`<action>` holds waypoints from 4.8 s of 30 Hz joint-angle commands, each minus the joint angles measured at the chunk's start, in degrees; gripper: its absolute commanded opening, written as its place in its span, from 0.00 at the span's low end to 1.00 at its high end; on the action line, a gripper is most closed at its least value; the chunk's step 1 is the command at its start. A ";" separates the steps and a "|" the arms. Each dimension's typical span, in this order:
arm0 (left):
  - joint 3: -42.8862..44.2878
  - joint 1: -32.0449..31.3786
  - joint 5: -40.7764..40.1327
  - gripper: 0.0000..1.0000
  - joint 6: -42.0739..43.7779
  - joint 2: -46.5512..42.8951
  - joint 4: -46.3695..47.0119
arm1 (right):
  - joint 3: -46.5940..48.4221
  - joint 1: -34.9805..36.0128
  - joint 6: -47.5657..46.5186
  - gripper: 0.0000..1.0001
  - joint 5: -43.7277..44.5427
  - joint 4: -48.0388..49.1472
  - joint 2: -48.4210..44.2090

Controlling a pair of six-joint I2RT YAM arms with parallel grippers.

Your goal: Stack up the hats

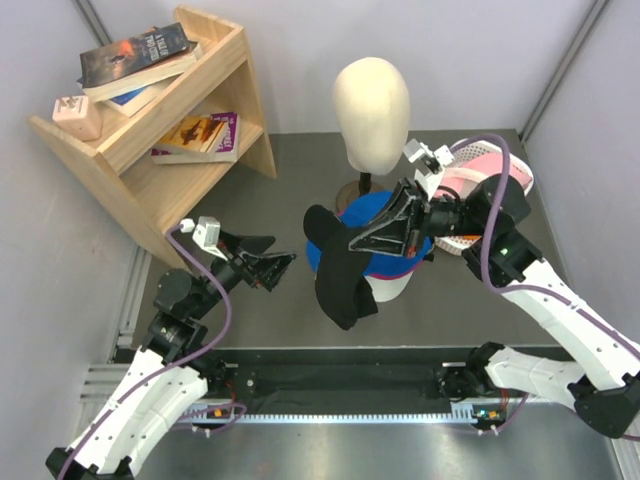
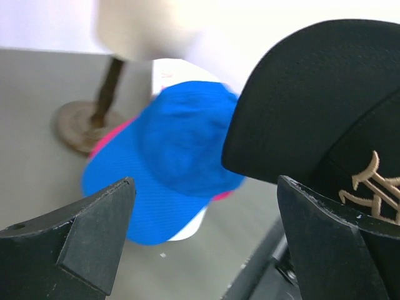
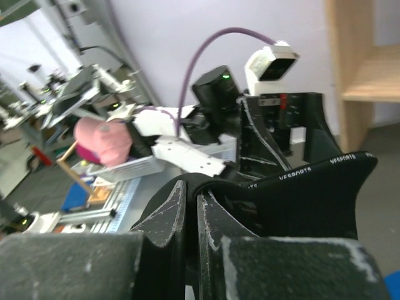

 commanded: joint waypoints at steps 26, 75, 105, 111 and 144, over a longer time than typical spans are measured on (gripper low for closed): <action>9.04 -2.67 37.32 0.98 -18.85 16.14 39.91 | -1.22 4.35 25.85 0.00 -14.47 40.87 1.02; 25.37 -17.44 19.23 0.00 -17.87 38.72 24.62 | 4.93 1.80 -25.30 1.00 109.02 -39.73 -16.38; 3.85 -3.03 8.48 0.00 -35.98 31.61 29.42 | -0.95 1.71 -25.22 1.00 98.48 -36.30 -18.57; 7.27 -3.03 19.36 0.00 -32.48 32.32 36.38 | -4.82 1.71 -24.52 0.99 84.76 -33.84 -19.36; 18.97 -3.12 53.76 0.00 -25.88 15.97 38.85 | -9.31 1.80 -21.88 0.88 11.38 -20.57 -24.72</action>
